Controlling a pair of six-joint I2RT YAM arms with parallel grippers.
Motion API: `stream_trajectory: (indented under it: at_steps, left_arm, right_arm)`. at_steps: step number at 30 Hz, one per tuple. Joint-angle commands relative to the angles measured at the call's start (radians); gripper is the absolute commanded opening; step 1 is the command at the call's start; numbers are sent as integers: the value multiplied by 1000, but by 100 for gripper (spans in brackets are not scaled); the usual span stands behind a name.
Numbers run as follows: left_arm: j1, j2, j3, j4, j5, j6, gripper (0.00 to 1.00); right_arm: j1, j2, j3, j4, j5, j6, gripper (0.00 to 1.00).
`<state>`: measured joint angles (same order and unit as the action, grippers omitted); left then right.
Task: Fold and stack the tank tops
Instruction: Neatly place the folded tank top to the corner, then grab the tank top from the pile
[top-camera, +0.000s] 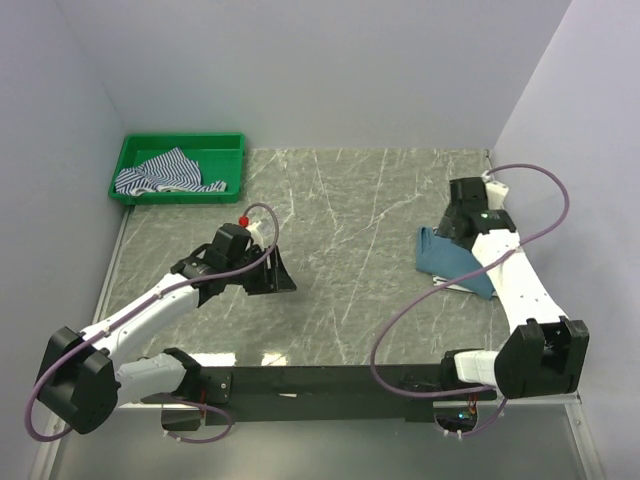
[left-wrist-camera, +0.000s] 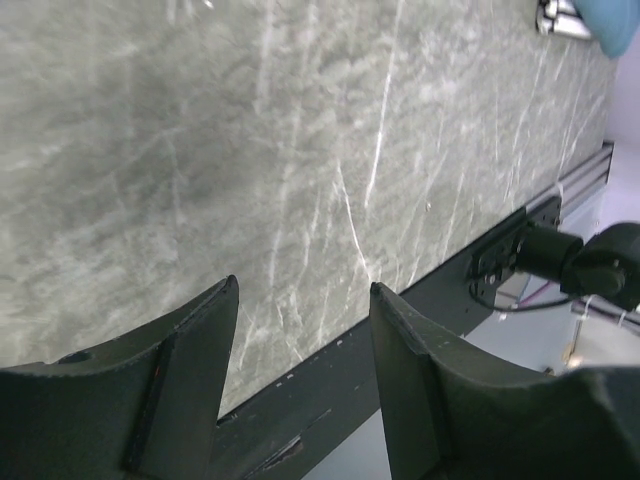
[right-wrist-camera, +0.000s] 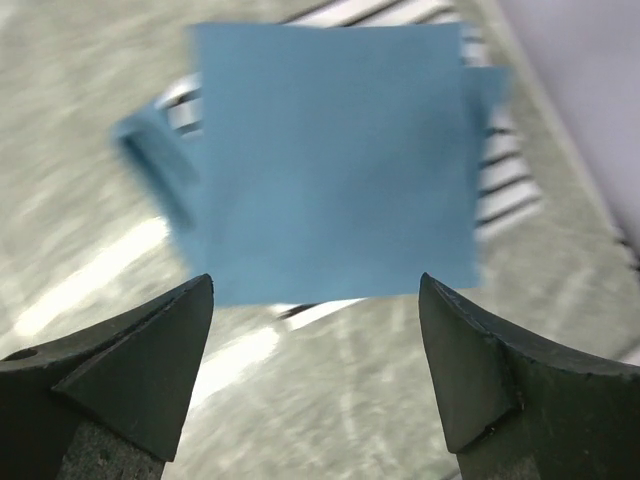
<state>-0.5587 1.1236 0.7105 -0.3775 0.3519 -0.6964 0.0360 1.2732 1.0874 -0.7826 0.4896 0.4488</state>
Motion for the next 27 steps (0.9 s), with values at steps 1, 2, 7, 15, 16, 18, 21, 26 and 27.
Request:
stream_trajectory:
  at_steps: [1,2,7,15,16,18,21,26,27]
  left_arm:
    - [29,-5,1,37,15,1,61]
    - [42,-5,1,34,10,1,61]
    - [80,-7,3,41,-16,-9,62]
    - [115,-1,38,28,-176,-60,61]
    - [137,2,53,22,-203,-89,61]
    - [170,30,133,2,-269,-117,62]
    - [262,129,324,-66,-397,-166,64]
    - [422,321,602,-169,-761,-305,72]
    - [449,390,683,-190,-792,-333,76]
  right_arm:
    - [105,-49,-11,74,-8,77,89]
    - [129,-55,-15,88,-23,80,89]
    - [274,-87,-62,189,-97,134,89]
    - [475,-139,-198,414,-224,171,90]
    - [482,-147,-222,430,-252,169,90]
    - [487,-147,-239,451,-279,154,91]
    - [487,-144,-264,491,-313,124,91]
    - [490,-117,-284,531,-373,84,91]
    - [490,-109,-288,546,-385,80,91]
